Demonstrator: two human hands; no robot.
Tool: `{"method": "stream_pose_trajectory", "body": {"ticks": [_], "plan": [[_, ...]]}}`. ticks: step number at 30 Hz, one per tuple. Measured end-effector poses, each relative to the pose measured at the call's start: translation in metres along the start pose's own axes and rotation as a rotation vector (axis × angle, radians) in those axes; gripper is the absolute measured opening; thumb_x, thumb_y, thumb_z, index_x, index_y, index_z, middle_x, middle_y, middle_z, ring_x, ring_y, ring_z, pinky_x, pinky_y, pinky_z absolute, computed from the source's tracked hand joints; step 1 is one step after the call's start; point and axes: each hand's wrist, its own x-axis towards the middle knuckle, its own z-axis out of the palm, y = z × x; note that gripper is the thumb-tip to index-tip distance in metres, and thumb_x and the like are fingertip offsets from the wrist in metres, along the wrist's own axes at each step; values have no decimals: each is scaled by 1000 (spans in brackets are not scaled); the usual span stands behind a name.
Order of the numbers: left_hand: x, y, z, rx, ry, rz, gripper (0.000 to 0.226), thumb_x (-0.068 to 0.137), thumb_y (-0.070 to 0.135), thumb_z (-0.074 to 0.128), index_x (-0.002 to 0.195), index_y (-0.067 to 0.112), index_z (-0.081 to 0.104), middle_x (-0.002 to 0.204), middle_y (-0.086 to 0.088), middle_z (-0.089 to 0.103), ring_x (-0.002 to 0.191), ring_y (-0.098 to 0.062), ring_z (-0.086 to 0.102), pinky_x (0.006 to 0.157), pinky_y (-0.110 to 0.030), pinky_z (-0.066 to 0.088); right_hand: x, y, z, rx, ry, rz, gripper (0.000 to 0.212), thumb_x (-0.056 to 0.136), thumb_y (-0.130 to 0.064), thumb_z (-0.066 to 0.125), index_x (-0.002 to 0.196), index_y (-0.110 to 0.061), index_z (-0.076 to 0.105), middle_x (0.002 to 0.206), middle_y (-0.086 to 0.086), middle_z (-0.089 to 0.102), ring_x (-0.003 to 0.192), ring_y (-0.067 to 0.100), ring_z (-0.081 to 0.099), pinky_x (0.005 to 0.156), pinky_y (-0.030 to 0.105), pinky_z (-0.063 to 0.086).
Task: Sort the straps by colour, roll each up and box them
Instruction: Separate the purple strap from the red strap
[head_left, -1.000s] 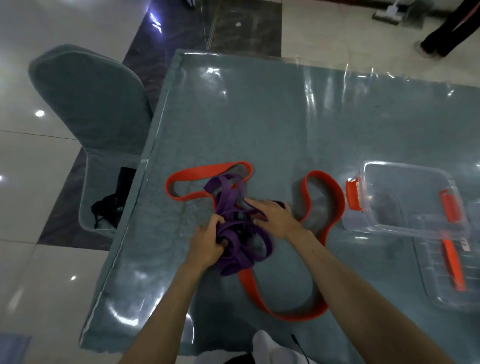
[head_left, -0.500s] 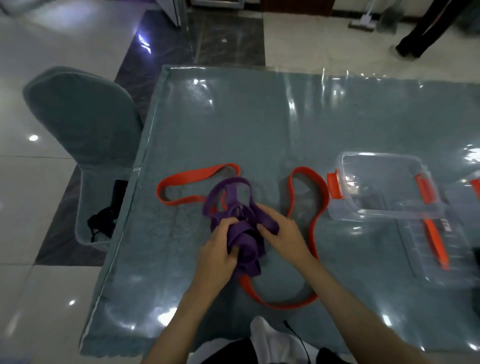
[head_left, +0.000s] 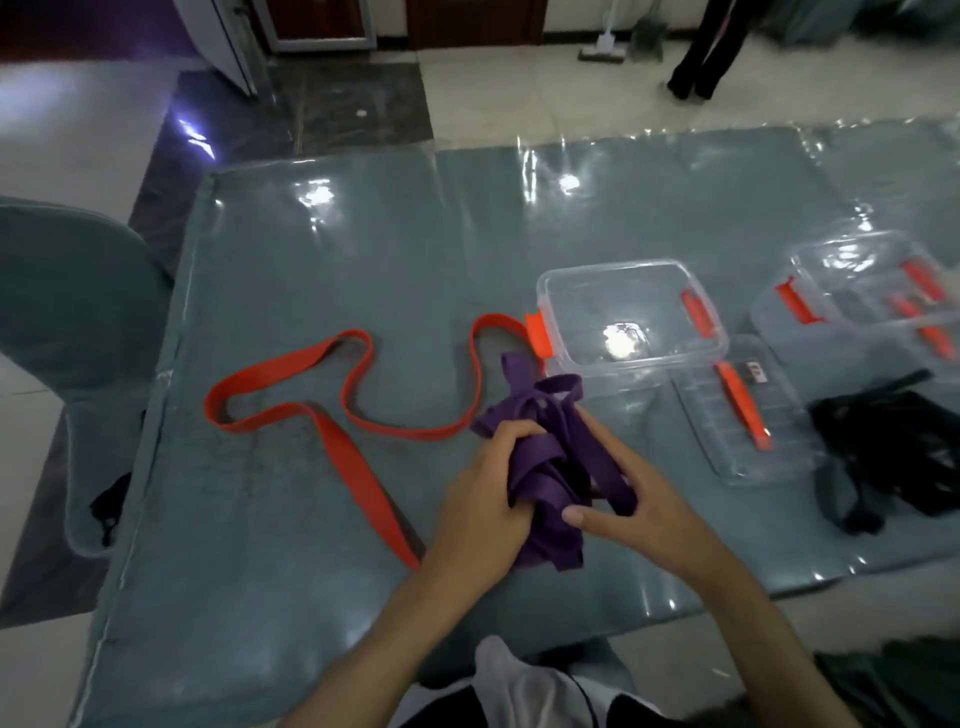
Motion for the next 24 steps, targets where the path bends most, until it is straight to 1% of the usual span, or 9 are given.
{"method": "stream_pose_trajectory", "body": {"ticks": [3, 7, 12, 14, 17, 19, 21, 22, 24], "plan": [[11, 13, 38, 16, -68, -12, 61, 84, 7, 60, 128, 47, 47, 123, 15, 63, 108, -7, 62, 91, -28, 49, -23, 17, -34, -16, 19, 12, 93, 89, -20, 85, 163, -38, 31, 159, -15, 48, 143, 12, 52, 113, 32, 48], [28, 33, 93, 65, -167, -40, 58, 77, 22, 52, 128, 50, 45, 121, 15, 62, 105, -8, 61, 88, -27, 50, -48, 50, -80, -39, 40, 54, 96, 89, -25, 86, 163, -40, 27, 160, -16, 46, 144, 12, 51, 116, 40, 47], [54, 32, 161, 117, -200, -54, 59, 77, 18, 51, 128, 48, 45, 118, 16, 65, 102, -6, 62, 86, -29, 51, -60, 90, -135, -95, 53, 96, 97, 88, -39, 85, 162, -50, 23, 161, -24, 42, 147, 3, 45, 118, 25, 40], [64, 18, 183, 161, -189, -71, 64, 76, 12, 52, 131, 44, 45, 122, 13, 65, 106, -10, 62, 90, -36, 52, -56, 111, -150, -148, 34, 122, 96, 87, -45, 85, 161, -50, 24, 158, -25, 46, 144, 2, 48, 118, 29, 42], [73, -13, 211, 256, -198, -143, 73, 81, 4, 56, 142, 41, 44, 135, 3, 63, 123, -22, 60, 103, -49, 48, -47, 143, -158, -183, 9, 166, 91, 88, -42, 83, 162, -44, 29, 153, -21, 53, 139, 1, 52, 119, 41, 44], [75, -35, 226, 370, -223, -202, 75, 89, 10, 59, 154, 41, 37, 148, -5, 53, 137, -30, 49, 111, -53, 42, -41, 162, -156, -239, -28, 178, 93, 91, -42, 80, 165, -37, 22, 155, -15, 51, 141, 3, 50, 121, 41, 41], [73, -52, 235, 493, -243, -252, 78, 96, 24, 61, 163, 42, 25, 163, -12, 35, 153, -34, 29, 120, -57, 30, -36, 178, -154, -291, -31, 189, 97, 93, -53, 73, 166, -33, 13, 157, -11, 45, 143, 7, 45, 123, 37, 35], [73, -57, 236, 517, -240, -271, 78, 98, 32, 61, 164, 45, 20, 169, -13, 24, 159, -34, 17, 124, -59, 23, -35, 185, -155, -306, -2, 215, 95, 93, -60, 69, 166, -33, 14, 156, -13, 41, 143, 7, 39, 124, 35, 31], [72, -63, 235, 492, -242, -299, 78, 100, 44, 61, 162, 55, 15, 175, -12, 4, 163, -29, -3, 127, -63, 9, -36, 197, -161, -329, 46, 266, 86, 91, -74, 60, 161, -36, 29, 152, -15, 38, 146, 9, 30, 124, 35, 24]]}}
